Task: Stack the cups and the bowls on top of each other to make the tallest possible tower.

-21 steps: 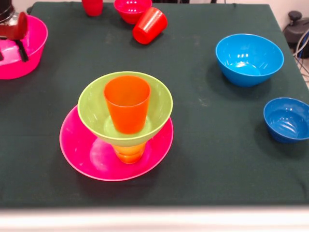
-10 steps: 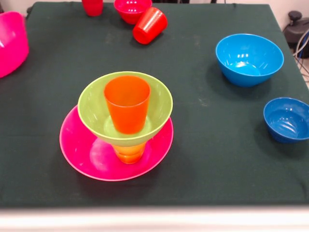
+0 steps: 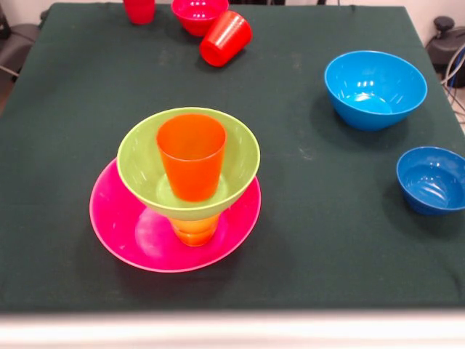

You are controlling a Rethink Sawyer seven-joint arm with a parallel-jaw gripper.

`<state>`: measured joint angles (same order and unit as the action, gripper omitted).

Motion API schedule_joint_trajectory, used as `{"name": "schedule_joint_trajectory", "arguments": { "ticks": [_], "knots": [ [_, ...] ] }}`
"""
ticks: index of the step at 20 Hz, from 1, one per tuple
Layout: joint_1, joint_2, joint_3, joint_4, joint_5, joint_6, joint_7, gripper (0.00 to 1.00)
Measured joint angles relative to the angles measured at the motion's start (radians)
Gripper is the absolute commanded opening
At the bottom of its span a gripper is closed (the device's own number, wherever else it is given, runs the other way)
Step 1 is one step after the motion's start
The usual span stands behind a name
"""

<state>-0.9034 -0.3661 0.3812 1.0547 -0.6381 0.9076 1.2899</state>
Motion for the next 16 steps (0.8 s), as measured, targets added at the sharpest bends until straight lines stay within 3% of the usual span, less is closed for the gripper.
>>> {"name": "schedule_joint_trajectory", "arguments": {
  "ticks": [8,16],
  "knots": [
    [-0.002,0.001,0.0,0.002,0.018,0.006,0.0,1.0],
    [-0.014,-0.059,0.0,0.143,0.117,0.011,0.0,1.0]
  ]
}}
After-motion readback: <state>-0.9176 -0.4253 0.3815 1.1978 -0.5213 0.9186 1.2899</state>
